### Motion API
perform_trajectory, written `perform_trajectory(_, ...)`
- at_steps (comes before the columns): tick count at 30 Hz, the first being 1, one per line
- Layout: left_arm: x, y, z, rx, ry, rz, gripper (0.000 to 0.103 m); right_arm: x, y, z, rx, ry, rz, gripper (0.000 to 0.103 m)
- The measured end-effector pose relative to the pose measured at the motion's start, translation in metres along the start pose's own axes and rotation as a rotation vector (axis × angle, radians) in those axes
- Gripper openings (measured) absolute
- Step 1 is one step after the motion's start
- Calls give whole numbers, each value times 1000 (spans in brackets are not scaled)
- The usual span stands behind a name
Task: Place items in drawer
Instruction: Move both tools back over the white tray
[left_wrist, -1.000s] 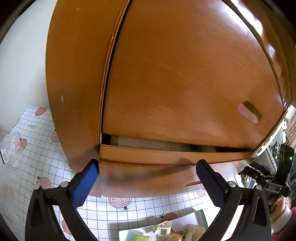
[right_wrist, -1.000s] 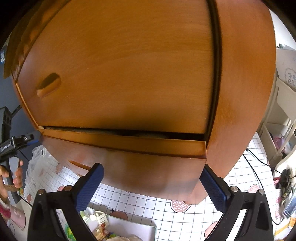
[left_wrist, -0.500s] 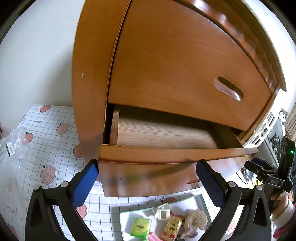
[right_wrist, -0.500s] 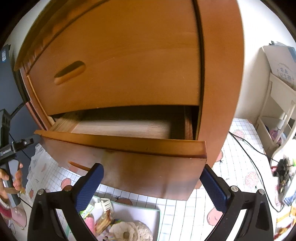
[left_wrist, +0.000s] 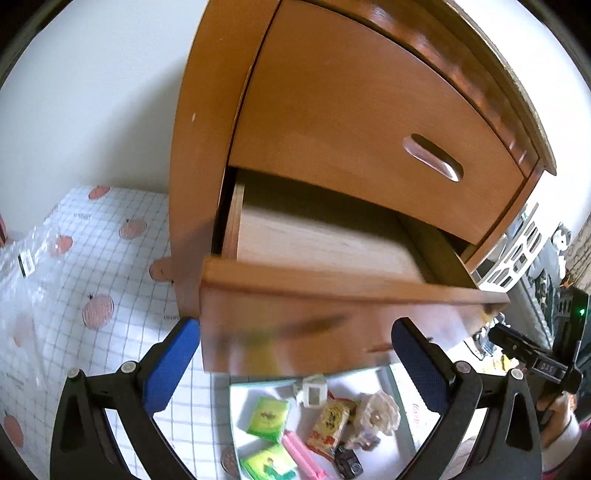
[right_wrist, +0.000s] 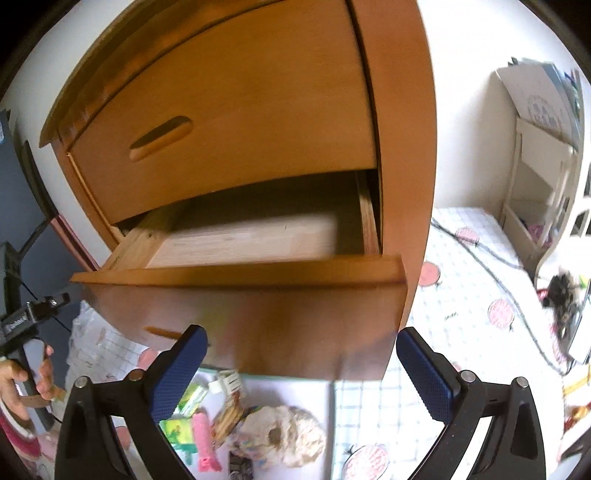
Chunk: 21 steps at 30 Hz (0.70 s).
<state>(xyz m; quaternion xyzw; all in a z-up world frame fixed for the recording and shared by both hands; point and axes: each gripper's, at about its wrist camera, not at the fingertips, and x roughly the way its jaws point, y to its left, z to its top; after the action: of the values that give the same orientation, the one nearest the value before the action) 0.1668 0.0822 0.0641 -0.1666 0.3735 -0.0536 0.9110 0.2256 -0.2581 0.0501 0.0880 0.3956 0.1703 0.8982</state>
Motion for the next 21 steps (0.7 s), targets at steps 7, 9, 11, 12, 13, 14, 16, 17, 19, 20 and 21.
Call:
perform_trajectory(7, -14, -16, -35, 15, -2, 36, 103, -23, 2, -24, 66, -1, 0, 103)
perform_trajectory(9, -17, -18, -41, 7, 4, 41, 103, -31, 6, -30, 72, -3, -14, 103)
perform_trajectory(11, -20, -19, -48, 1, 9, 49, 103, -43, 9, -36, 76, -15, -27, 103)
perform_trajectory(12, -22, -20, -52, 1, 9, 56, 103, -48, 11, -37, 77, -26, -34, 103)
perform_trajectory(13, -23, -21, -56, 2, 9, 61, 103, -53, 13, -39, 79, -42, -41, 103)
perform_trajectory(14, -24, -22, -58, 4, 11, 66, 103, -60, 16, -40, 78, -64, -47, 103)
perform_trajectory(16, -24, -25, -65, 11, 22, 84, 103, -71, 20, -42, 69, -98, -50, 103)
perform_trajectory(17, -24, -27, -68, 15, 30, 89, 103, -76, 25, -44, 60, -113, -62, 103)
perform_trajectory(19, -20, -29, -71, 25, 55, 106, 103, -79, 33, -47, 48, -123, -103, 103)
perform_trajectory(20, -16, -30, -75, 32, 68, 115, 103, -79, 38, -50, 34, -119, -122, 103)
perform_trajectory(21, -13, -31, -78, 36, 75, 119, 103, -78, 41, -51, 26, -111, -122, 103)
